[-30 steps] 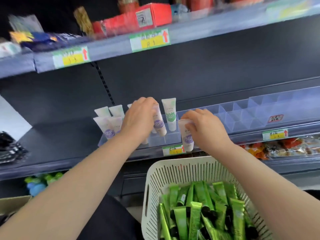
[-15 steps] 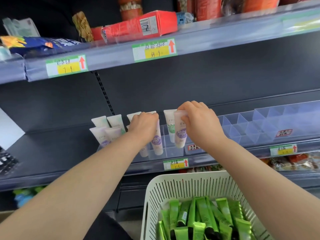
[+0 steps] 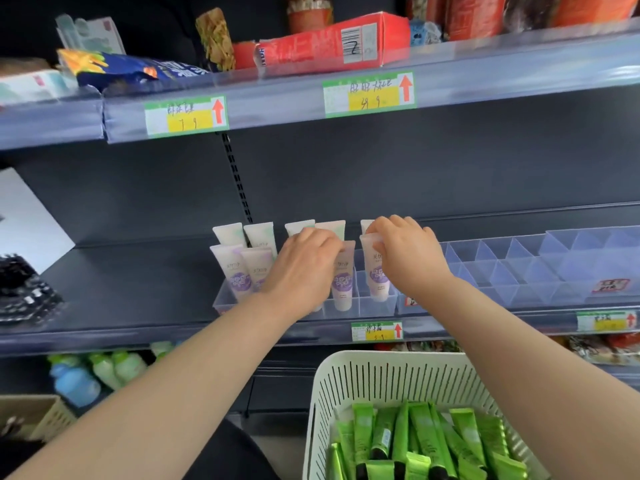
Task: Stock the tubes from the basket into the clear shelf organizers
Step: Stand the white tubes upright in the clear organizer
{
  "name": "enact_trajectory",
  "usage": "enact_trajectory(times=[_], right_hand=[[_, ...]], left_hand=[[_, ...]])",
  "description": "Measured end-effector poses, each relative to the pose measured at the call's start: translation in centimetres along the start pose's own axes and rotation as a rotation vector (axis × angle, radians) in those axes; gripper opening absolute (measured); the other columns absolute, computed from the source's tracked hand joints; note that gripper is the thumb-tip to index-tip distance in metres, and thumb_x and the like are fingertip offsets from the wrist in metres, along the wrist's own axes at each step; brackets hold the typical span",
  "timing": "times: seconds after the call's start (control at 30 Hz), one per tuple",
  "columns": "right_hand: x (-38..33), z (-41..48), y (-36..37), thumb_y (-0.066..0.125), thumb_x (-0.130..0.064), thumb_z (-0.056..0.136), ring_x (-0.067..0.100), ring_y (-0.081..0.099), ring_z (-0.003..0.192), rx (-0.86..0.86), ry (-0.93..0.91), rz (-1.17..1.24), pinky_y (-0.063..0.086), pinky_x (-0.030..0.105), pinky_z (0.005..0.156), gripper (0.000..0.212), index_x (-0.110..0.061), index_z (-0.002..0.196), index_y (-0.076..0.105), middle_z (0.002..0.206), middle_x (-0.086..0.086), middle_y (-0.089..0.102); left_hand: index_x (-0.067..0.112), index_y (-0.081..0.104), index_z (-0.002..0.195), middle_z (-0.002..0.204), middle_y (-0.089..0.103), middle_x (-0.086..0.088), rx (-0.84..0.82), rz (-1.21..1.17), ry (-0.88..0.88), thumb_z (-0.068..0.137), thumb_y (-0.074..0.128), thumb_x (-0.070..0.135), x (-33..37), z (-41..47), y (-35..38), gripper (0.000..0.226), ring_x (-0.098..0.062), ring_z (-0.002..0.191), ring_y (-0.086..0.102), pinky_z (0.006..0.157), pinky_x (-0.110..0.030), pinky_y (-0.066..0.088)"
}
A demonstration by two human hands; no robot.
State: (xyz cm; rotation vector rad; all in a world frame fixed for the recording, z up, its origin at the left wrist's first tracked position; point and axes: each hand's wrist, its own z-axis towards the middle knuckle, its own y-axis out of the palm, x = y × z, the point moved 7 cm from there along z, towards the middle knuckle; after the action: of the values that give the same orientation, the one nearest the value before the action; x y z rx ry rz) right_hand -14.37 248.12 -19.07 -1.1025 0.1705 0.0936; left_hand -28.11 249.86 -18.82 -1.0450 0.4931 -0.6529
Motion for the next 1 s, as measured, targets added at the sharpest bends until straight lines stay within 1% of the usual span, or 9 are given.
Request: enact_trajectory(times=[0.13, 0.27, 0.43, 0.53, 0.67, 0.73, 0.83, 0.93, 1.0], right_hand=[[0.1, 0.0, 1.7, 0.064, -0.013, 0.083, 0.025, 0.051, 0.103, -0.046, 0.006, -0.051, 0.036, 0.036, 0.079, 0.04, -0.021, 0.119, 0.05, 0.117, 0.002, 0.057], [0.2, 0.1, 2.6, 0.059, -0.01, 0.086, 0.026, 0.05, 0.1, -0.043, 0.017, -0.057, 0.032, 0.034, 0.073, 0.035, -0.018, 0.118, 0.049, 0.114, 0.004, 0.057], [0.5, 0.1, 2.7, 0.061, -0.009, 0.086, 0.029, 0.047, 0.109, -0.034, 0.016, -0.036, 0.04, 0.041, 0.082, 0.046, -0.018, 0.128, 0.045, 0.124, 0.007, 0.054], [0.6, -0.4, 2.3, 0.057, -0.008, 0.089, 0.029, 0.044, 0.115, 0.016, 0.021, -0.015, 0.04, 0.043, 0.089, 0.046, -0.018, 0.133, 0.044, 0.131, 0.007, 0.05], [0.7, -1.3, 1.4, 0.061, -0.006, 0.086, 0.029, 0.04, 0.123, 0.088, 0.013, 0.015, 0.038, 0.045, 0.095, 0.051, -0.017, 0.133, 0.045, 0.138, 0.006, 0.044], [0.6, -2.1, 0.9, 0.062, 0.0, 0.082, 0.03, 0.04, 0.122, 0.137, -0.007, 0.03, 0.038, 0.045, 0.092, 0.053, -0.016, 0.131, 0.047, 0.137, 0.007, 0.045], [0.7, -4.0, 0.7, 0.065, 0.007, 0.072, 0.029, 0.046, 0.112, 0.183, -0.04, 0.012, 0.038, 0.038, 0.08, 0.057, -0.015, 0.123, 0.054, 0.128, 0.006, 0.052], [0.3, -6.3, 2.5, 0.061, 0.006, 0.072, 0.026, 0.049, 0.108, 0.1, -0.088, -0.046, 0.034, 0.033, 0.076, 0.057, -0.018, 0.123, 0.055, 0.124, 0.002, 0.054], [0.1, -7.6, 4.8, 0.057, -0.001, 0.078, 0.024, 0.045, 0.116, -0.022, -0.109, -0.115, 0.037, 0.035, 0.086, 0.059, -0.021, 0.132, 0.046, 0.132, -0.001, 0.048]], left_hand=[[0.014, 0.057, 0.12, 0.123, 0.057, 0.001, 0.064, -0.123, -0.024, 0.086, 0.06, 0.004, 0.7, -2.1, 0.5, 0.035, -0.019, 0.115, 0.046, 0.099, -0.033, 0.04], [0.013, 0.057, 0.122, 0.125, 0.056, 0.001, 0.019, -0.146, 0.028, 0.082, 0.066, 0.002, 2.0, -3.5, 2.3, 0.042, -0.018, 0.117, 0.045, 0.1, -0.032, 0.039], [0.013, 0.057, 0.125, 0.128, 0.056, 0.001, -0.003, -0.166, 0.009, 0.082, 0.066, 0.001, 2.2, -4.0, 3.3, 0.046, -0.017, 0.119, 0.045, 0.102, -0.032, 0.038], [0.013, 0.057, 0.124, 0.128, 0.056, 0.0, 0.005, -0.172, -0.011, 0.083, 0.065, 0.001, 2.1, -4.0, 3.4, 0.044, -0.017, 0.119, 0.045, 0.102, -0.032, 0.039], [0.011, 0.058, 0.123, 0.126, 0.057, -0.001, 0.008, -0.182, -0.007, 0.084, 0.063, 0.0, 2.5, -4.2, 3.5, 0.041, -0.018, 0.118, 0.046, 0.1, -0.033, 0.039], [0.011, 0.058, 0.121, 0.123, 0.058, -0.002, 0.014, -0.187, 0.001, 0.084, 0.062, -0.001, 2.9, -4.3, 3.6, 0.039, -0.019, 0.115, 0.047, 0.098, -0.034, 0.041], [0.01, 0.059, 0.117, 0.119, 0.059, -0.003, 0.015, -0.173, 0.0, 0.082, 0.063, -0.003, 3.5, -4.4, 3.9, 0.038, -0.02, 0.111, 0.047, 0.094, -0.033, 0.043], [0.011, 0.056, 0.123, 0.124, 0.056, -0.003, -0.026, -0.112, -0.025, 0.082, 0.06, -0.002, 3.8, -4.8, 5.0, 0.043, -0.021, 0.115, 0.045, 0.098, -0.032, 0.038], [0.013, 0.051, 0.129, 0.128, 0.052, -0.001, -0.057, -0.07, -0.061, 0.084, 0.059, 0.002, 3.7, -5.3, 5.8, 0.047, -0.021, 0.117, 0.043, 0.098, -0.031, 0.036]])
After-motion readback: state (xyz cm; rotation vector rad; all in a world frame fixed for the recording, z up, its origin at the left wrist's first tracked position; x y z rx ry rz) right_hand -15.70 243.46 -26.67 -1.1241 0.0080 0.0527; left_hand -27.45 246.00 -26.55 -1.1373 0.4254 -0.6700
